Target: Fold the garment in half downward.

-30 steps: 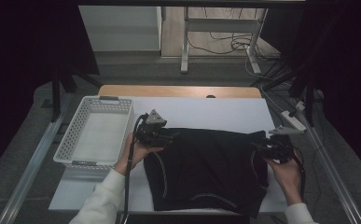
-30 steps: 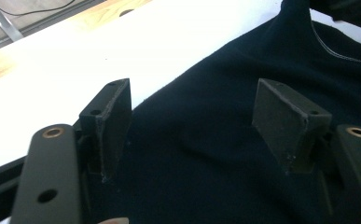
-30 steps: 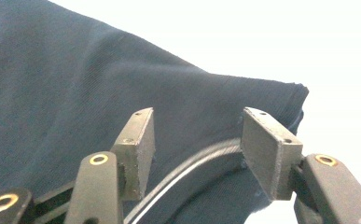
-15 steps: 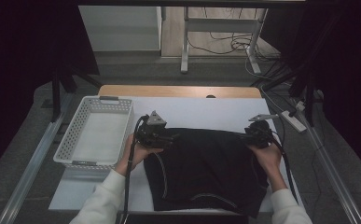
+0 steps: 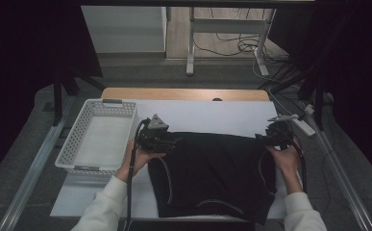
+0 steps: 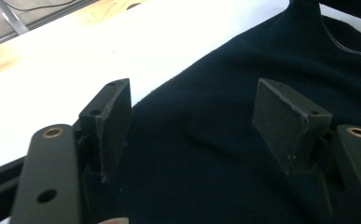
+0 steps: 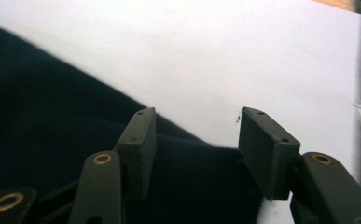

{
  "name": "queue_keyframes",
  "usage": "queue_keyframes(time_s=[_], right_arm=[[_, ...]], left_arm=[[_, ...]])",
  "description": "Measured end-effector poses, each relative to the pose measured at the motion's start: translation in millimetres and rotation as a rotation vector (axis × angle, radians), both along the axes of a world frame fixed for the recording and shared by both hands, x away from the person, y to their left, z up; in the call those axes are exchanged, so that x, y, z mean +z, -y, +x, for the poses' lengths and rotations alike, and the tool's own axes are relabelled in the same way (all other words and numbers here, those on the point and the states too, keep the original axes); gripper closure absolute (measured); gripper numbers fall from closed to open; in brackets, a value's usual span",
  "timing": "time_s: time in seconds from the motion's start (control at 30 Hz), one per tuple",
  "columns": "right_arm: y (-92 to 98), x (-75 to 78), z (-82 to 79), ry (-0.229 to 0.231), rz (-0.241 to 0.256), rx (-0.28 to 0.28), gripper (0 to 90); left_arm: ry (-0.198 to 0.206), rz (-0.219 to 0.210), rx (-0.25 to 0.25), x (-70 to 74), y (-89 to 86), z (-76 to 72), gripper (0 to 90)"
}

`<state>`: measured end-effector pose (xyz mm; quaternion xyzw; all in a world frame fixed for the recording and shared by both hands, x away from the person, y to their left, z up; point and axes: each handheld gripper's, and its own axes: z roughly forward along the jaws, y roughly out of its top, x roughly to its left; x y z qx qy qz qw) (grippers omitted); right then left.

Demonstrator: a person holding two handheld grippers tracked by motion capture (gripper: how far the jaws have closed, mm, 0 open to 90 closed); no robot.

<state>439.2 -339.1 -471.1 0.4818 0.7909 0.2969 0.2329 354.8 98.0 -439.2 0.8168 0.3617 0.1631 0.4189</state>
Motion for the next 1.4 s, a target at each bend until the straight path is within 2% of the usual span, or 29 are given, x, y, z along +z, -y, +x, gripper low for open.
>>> queue_keyframes(time_s=[0.07, 0.2, 0.23, 0.27, 0.3, 0.33, 0.43, 0.47, 0.53, 0.57, 0.6, 0.63, 0.67, 0.7, 0.73, 0.83, 0.87, 0.9, 0.93, 0.97, 1.03, 1.07, 1.1, 1.17, 1.23, 1.33, 1.4], right_arm=[[9.8, -0.2, 0.1, -0.006, 0.007, -0.029, 47.9], [18.6, -6.3, 1.3, -0.024, 0.010, -0.046, 52.3], [19.7, -8.9, 2.1, -0.034, 0.019, -0.043, 55.5], [20.2, -12.4, 2.5, -0.049, 0.031, -0.026, 68.3], [20.2, -12.4, 2.5, -0.049, 0.031, -0.026, 68.3], [19.1, -14.7, 0.7, -0.070, 0.021, -0.017, 79.6], [18.0, -13.7, -4.5, -0.087, 0.017, -0.009, 82.9], [17.8, -11.1, -13.8, -0.087, -0.002, -0.009, 84.0], [20.4, -10.2, -24.2, -0.095, -0.001, -0.017, 84.3], [20.4, -10.2, -24.2, -0.095, -0.001, -0.017, 84.3], [22.9, -12.4, -31.9, -0.103, -0.032, -0.010, 84.3], [22.9, -12.4, -31.9, -0.103, -0.032, -0.010, 84.3], [28.6, -15.6, -34.1, -0.119, -0.011, -0.019, 84.2], [28.6, -15.6, -34.1, -0.119, -0.011, -0.019, 84.2], [32.9, -18.4, -32.4, -0.120, 0.033, -0.026, 83.9], [32.8, -20.5, -29.9, -0.120, 0.036, -0.022, 81.7], [31.6, -22.1, -27.8, -0.115, 0.028, -0.024, 78.2], [30.2, -24.0, -25.3, -0.105, 0.007, -0.037, 70.6], [31.8, -27.9, -18.2, -0.096, -0.017, -0.062, 58.8], [31.8, -27.9, -18.2, -0.096, -0.017, -0.062, 58.8], [36.8, -30.6, -12.0, -0.113, 0.020, -0.081, 50.4], [42.7, -32.4, -7.2, -0.127, 0.061, -0.089, 48.0], [42.7, -32.4, -7.2, -0.127, 0.061, -0.089, 48.0], [46.6, -33.0, -4.5, -0.137, 0.093, -0.083, 47.9], [45.7, -33.3, -3.5, -0.132, 0.079, -0.065, 48.2], [44.9, -34.1, -2.6, -0.125, 0.087, -0.051, 53.6], [45.4, -34.3, -1.9, -0.124, 0.098, -0.043, 63.5]], left_arm=[[-0.002, 0.003, -0.002, -0.7, 1.1, 0.3, 29.0], [-0.004, 0.008, -0.004, -1.8, 2.3, 0.4, 28.9], [-0.004, 0.008, -0.004, -1.8, 2.2, 0.4, 28.9], [-0.004, 0.008, -0.003, -1.9, 1.8, 0.6, 28.9], [-0.004, 0.008, -0.003, -1.9, 1.8, 0.6, 28.9], [-0.004, 0.006, -0.002, -1.7, 1.0, 0.7, 28.9], [-0.002, 0.003, 0.000, -1.4, 0.4, 0.6, 28.9], [-0.002, 0.002, -0.001, -1.2, 0.0, 0.9, 28.9], [-0.002, 0.002, -0.002, -1.1, -0.1, 1.0, 29.0], [-0.002, 0.002, -0.004, -1.1, -0.1, 1.0, 29.0], [-0.002, 0.003, -0.006, -1.1, 0.1, 1.1, 28.9], [-0.001, 0.003, -0.006, -0.9, 0.4, 1.1, 28.9], [0.000, 0.002, -0.007, -0.6, 0.7, 1.0, 28.9], [0.002, 0.002, -0.009, -0.1, 1.2, 0.9, 28.9], [0.004, 0.002, -0.011, 0.4, 1.9, 0.8, 28.9], [0.005, 0.001, -0.015, 0.6, 3.1, 1.6, 28.9], [0.002, 0.001, -0.015, 0.2, 3.2, 2.2, 28.9], [0.000, 0.001, -0.013, -0.3, 3.3, 2.7, 28.9], [-0.002, 0.003, -0.013, -0.7, 3.4, 3.2, 28.9], [-0.003, 0.003, -0.013, -0.8, 3.4, 3.2, 28.9], [-0.003, 0.005, -0.013, -0.8, 3.4, 3.1, 28.8], [-0.003, 0.005, -0.012, -1.0, 3.6, 3.3, 28.8], [-0.003, 0.005, -0.012, -1.0, 3.6, 3.3, 28.8], [-0.006, 0.005, -0.012, -1.8, 3.9, 3.8, 28.8], [-0.009, 0.008, -0.013, -2.7, 4.8, 4.0, 28.8], [-0.009, 0.013, -0.016, -3.2, 5.9, 3.7, 28.7], [-0.007, 0.012, -0.015, -2.8, 5.8, 3.4, 28.7]])
